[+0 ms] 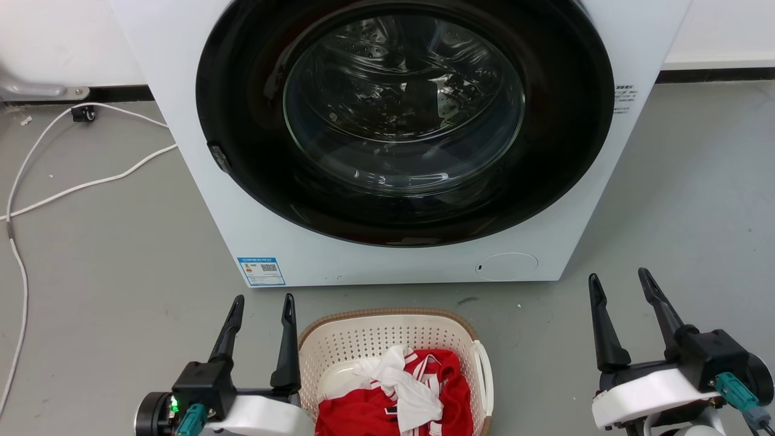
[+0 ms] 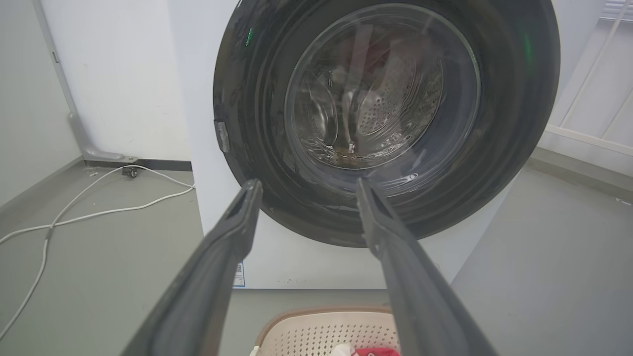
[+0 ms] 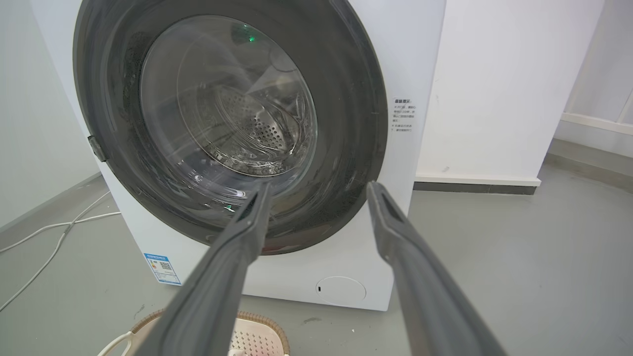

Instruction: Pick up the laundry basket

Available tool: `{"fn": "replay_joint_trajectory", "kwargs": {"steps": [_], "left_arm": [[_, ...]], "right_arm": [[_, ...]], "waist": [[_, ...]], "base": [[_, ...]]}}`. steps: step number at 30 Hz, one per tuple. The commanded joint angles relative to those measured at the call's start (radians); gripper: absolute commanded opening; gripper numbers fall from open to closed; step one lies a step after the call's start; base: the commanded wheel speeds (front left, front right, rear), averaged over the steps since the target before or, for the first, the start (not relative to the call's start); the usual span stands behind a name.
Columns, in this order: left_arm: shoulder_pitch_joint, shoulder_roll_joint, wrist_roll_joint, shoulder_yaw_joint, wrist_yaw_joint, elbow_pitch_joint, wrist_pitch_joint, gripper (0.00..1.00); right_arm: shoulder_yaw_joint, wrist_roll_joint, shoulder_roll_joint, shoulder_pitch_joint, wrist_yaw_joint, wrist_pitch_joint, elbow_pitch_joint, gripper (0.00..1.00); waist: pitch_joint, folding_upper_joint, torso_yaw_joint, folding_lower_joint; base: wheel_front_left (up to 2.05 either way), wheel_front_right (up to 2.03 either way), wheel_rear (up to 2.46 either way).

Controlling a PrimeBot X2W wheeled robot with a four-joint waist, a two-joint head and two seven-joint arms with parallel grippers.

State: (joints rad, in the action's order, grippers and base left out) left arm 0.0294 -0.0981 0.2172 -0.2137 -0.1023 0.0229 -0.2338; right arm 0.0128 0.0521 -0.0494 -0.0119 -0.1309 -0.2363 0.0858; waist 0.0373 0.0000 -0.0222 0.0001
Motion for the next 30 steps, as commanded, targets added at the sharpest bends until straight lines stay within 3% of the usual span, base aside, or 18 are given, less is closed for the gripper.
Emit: {"fn": "replay_joint_trajectory", "kwargs": {"steps": [1, 12, 16, 30], "left_arm": [[0.008, 0.008, -0.017, 0.020, 0.019, 0.001, -0.010, 1.00], [0.032, 0.046, -0.077, 0.099, 0.118, 0.051, -0.029, 1.00], [0.024, 0.048, -0.121, 0.091, 0.119, 0.068, -0.034, 1.00], [0.023, 0.048, -0.097, 0.082, 0.111, 0.077, -0.034, 1.00]], "right_arm": [[-0.002, 0.002, -0.002, 0.007, 0.000, -0.008, 0.004, 1.00], [0.000, -0.035, -0.001, 0.000, 0.000, -0.028, 0.025, 1.00], [0.003, -0.042, -0.001, -0.001, 0.000, -0.030, 0.031, 1.00], [0.008, -0.022, -0.001, -0.006, 0.000, -0.029, 0.046, 1.00]], "waist": [[0.001, 0.0000, 0.000, -0.0001], [0.005, 0.0000, -0.004, -0.0001], [0.007, 0.0000, -0.003, -0.0001], [0.004, 0.0000, -0.001, -0.0001]], "base": [[0.00, 0.00, 0.00], [0.00, 0.00, 0.00], [0.00, 0.00, 0.00], [0.00, 0.00, 0.00]]}}
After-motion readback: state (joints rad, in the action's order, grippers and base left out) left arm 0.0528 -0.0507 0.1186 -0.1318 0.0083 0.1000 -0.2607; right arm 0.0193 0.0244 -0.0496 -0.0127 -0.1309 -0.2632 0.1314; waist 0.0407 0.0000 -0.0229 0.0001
